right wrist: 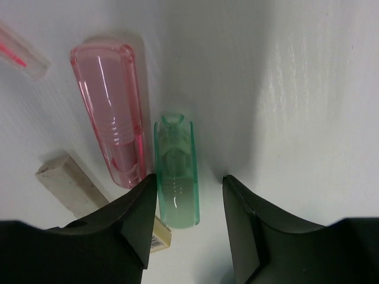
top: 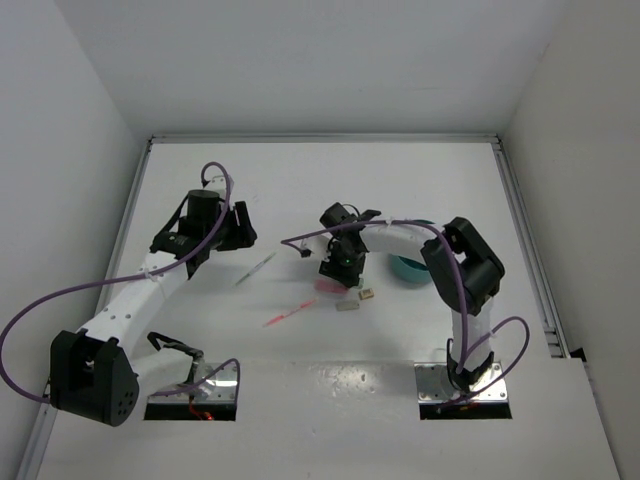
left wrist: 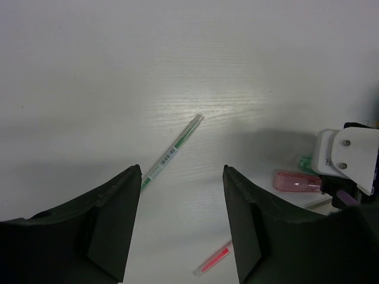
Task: Sort the stationery into containers
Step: Pick up the pen from the center of the board.
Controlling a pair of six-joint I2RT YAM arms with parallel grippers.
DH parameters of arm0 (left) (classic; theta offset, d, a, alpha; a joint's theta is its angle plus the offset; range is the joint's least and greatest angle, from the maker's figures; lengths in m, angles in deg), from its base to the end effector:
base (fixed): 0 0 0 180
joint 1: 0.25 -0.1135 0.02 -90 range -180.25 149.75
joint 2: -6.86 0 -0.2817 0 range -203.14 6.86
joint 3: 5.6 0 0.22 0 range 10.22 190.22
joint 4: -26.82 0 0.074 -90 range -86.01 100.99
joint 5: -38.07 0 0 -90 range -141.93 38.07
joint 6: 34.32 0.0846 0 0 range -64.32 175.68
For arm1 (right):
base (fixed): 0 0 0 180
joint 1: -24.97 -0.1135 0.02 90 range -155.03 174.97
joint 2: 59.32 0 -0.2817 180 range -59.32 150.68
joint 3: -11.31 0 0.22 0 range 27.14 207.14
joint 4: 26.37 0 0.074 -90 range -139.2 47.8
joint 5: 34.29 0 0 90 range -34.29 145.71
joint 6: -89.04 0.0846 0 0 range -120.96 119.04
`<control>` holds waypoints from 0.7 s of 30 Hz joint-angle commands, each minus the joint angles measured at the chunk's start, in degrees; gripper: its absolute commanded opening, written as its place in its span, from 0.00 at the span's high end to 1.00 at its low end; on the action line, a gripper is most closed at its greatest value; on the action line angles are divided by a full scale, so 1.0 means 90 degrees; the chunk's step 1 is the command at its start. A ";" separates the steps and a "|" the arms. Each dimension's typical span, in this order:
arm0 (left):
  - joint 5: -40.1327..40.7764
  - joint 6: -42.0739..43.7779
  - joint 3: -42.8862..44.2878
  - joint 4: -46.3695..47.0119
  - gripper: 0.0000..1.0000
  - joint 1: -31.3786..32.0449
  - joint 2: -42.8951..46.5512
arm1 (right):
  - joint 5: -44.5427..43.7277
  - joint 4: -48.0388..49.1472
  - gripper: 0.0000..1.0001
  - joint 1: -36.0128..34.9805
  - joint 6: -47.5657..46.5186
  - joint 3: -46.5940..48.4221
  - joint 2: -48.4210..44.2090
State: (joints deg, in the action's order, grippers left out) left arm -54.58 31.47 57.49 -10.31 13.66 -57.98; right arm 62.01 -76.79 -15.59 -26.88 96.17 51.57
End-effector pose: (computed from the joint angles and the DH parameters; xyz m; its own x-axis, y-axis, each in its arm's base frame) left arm 0.2354 -0.0623 0.2623 -0.6685 -0.2565 -0.6981 0.0010 0.9383 -0.3457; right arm 0.2638 0.2380 0.1264 -0.3732 -0.8913 -0.2574 -0.9217 0.3878 -0.0065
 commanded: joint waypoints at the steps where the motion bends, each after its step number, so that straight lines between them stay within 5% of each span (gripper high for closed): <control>1: -0.0086 0.0043 0.0149 0.0121 0.37 0.0036 0.0027 | 0.0032 -0.0024 0.51 -0.0093 -0.0031 0.0366 0.0188; 14: -0.0144 0.0043 0.0149 0.0121 0.36 0.0036 0.0027 | 0.0227 -0.0268 0.58 -0.0269 -0.0090 0.0708 0.0511; 21: -0.0144 0.0043 0.0149 0.0121 0.36 0.0036 0.0027 | -0.0045 0.0063 1.00 -0.0269 0.0193 0.0572 0.0083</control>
State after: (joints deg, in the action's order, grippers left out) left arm -55.20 31.47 57.49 -10.31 13.66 -57.98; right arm 62.56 -79.04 -17.56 -26.79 101.22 55.28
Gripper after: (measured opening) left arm 0.642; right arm 0.200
